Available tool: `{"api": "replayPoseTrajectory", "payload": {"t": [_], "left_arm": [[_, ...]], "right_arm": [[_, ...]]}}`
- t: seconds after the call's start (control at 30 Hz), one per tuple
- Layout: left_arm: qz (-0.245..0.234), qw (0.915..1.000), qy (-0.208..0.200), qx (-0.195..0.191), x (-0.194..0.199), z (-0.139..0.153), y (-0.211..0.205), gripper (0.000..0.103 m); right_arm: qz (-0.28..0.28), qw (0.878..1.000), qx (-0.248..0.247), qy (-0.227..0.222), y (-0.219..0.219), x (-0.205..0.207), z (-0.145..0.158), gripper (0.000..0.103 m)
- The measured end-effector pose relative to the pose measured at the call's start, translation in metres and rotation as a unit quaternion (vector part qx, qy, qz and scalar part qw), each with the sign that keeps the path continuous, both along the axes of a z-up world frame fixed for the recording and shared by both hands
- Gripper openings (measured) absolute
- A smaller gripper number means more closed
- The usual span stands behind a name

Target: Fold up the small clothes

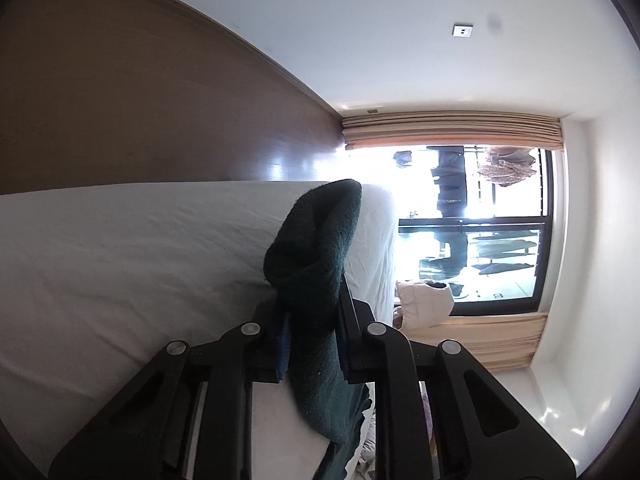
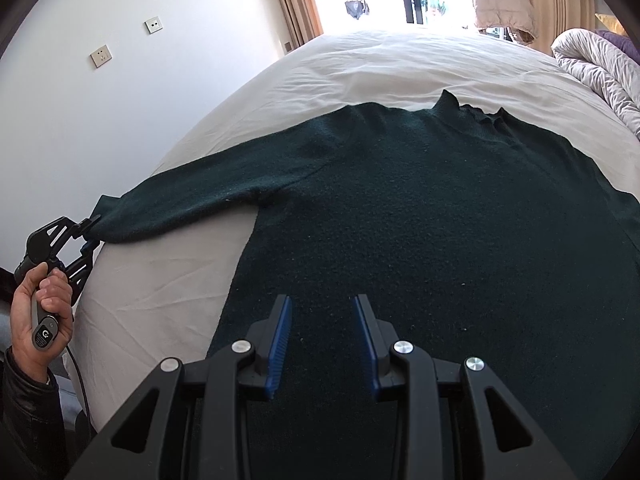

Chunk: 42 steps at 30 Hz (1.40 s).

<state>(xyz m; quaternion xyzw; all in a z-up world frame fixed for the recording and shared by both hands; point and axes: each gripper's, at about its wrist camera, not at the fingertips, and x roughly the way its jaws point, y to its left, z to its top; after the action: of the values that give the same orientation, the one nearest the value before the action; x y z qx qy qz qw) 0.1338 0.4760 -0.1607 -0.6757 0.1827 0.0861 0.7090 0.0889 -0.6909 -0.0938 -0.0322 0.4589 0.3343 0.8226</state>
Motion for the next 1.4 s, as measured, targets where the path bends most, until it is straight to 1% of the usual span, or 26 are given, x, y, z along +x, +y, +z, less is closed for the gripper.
{"api": "replayPoseTrajectory", "payload": {"t": [0.07, 0.13, 0.17, 0.2, 0.27, 0.3, 0.33, 0.43, 0.5, 0.57, 0.63, 0.77, 0.83, 0.9, 0.93, 0.97, 1.0, 1.07, 1.1, 1.17, 1.23, 1.27, 1.3, 1.4], "left_arm": [[-0.008, 0.9999, 0.014, 0.003, 0.000, -0.003, -0.004, 0.017], [-0.011, 0.9997, 0.017, -0.016, 0.003, -0.008, -0.007, 0.017], [-0.007, 0.9995, 0.011, -0.028, 0.002, -0.007, -0.004, 0.017], [-0.002, 0.9994, 0.011, -0.032, -0.008, -0.001, -0.012, 0.017], [0.014, 0.9991, 0.020, -0.034, -0.017, -0.003, -0.008, 0.017], [0.013, 0.9992, 0.020, -0.033, -0.037, -0.010, -0.014, 0.018], [0.007, 0.9992, 0.024, -0.031, -0.047, -0.012, -0.014, 0.018], [0.005, 0.9991, 0.026, -0.033, -0.048, -0.015, -0.011, 0.018], [0.007, 0.9987, 0.020, -0.046, -0.053, -0.018, -0.011, 0.018], [0.017, 0.9982, -0.008, -0.056, -0.054, -0.022, -0.006, 0.017], [0.015, 0.9989, -0.017, -0.042, -0.065, -0.011, -0.015, 0.010], [0.015, 0.9992, -0.030, 0.023, -0.068, 0.013, -0.023, 0.008], [0.012, 0.9972, -0.035, 0.066, -0.068, 0.034, -0.029, 0.008], [0.001, 0.9926, -0.044, 0.114, -0.058, 0.063, -0.039, 0.008], [-0.006, 0.9894, -0.049, 0.136, -0.045, 0.080, -0.049, 0.008], [-0.014, 0.9846, -0.053, 0.166, -0.042, 0.095, -0.056, 0.008], [-0.019, 0.9810, -0.056, 0.185, -0.028, 0.110, -0.070, 0.008], [-0.038, 0.9704, -0.065, 0.230, -0.020, 0.132, -0.086, 0.008], [-0.046, 0.9654, -0.068, 0.247, -0.009, 0.145, -0.093, 0.008], [-0.063, 0.9553, -0.080, 0.278, 0.004, 0.162, -0.106, 0.008], [-0.079, 0.9434, -0.090, 0.309, 0.012, 0.176, -0.126, 0.008], [-0.090, 0.9369, -0.097, 0.324, 0.019, 0.184, -0.138, 0.008], [-0.100, 0.9312, -0.104, 0.335, 0.024, 0.190, -0.152, 0.008], [-0.138, 0.9120, -0.132, 0.363, 0.038, 0.215, -0.203, 0.008]], "right_arm": [[0.002, 1.000, 0.000, 0.001, 0.001, -0.001, -0.001, 0.034], [0.004, 1.000, 0.001, 0.003, 0.001, -0.002, -0.001, 0.034], [0.004, 1.000, 0.002, 0.002, 0.000, -0.003, -0.001, 0.034], [0.003, 1.000, 0.003, 0.002, 0.000, -0.003, -0.001, 0.034], [0.002, 1.000, 0.004, 0.005, 0.000, -0.002, -0.002, 0.034], [0.002, 1.000, 0.005, 0.005, 0.000, -0.002, -0.002, 0.034], [0.003, 1.000, 0.005, 0.005, 0.001, -0.002, -0.003, 0.034], [0.006, 1.000, 0.007, 0.005, 0.002, -0.005, -0.002, 0.034], [0.009, 1.000, 0.006, 0.003, 0.003, -0.007, -0.001, 0.034], [0.010, 1.000, 0.006, -0.001, 0.003, -0.008, 0.001, 0.034], [0.010, 1.000, 0.004, -0.004, 0.003, -0.007, 0.003, 0.034], [0.012, 1.000, 0.003, -0.024, 0.006, 0.008, 0.013, 0.034], [0.014, 1.000, 0.009, -0.024, 0.011, 0.023, 0.018, 0.034], [0.015, 1.000, 0.022, -0.013, 0.022, 0.047, 0.021, 0.034], [0.016, 0.999, 0.030, -0.002, 0.027, 0.057, 0.021, 0.034], [0.016, 0.999, 0.041, 0.012, 0.034, 0.069, 0.020, 0.033], [0.013, 0.998, 0.053, 0.025, 0.040, 0.080, 0.017, 0.033], [0.006, 0.996, 0.068, 0.057, 0.054, 0.104, 0.006, 0.030], [0.003, 0.995, 0.072, 0.069, 0.061, 0.113, 0.000, 0.030], [-0.003, 0.993, 0.075, 0.091, 0.074, 0.128, -0.013, 0.029], [-0.008, 0.990, 0.078, 0.115, 0.082, 0.140, -0.028, 0.028], [-0.011, 0.989, 0.077, 0.123, 0.085, 0.144, -0.037, 0.026], [-0.011, 0.990, 0.076, 0.122, 0.087, 0.145, -0.041, 0.024], [-0.001, 0.992, 0.079, 0.097, 0.090, 0.142, -0.045, 0.024]]}}
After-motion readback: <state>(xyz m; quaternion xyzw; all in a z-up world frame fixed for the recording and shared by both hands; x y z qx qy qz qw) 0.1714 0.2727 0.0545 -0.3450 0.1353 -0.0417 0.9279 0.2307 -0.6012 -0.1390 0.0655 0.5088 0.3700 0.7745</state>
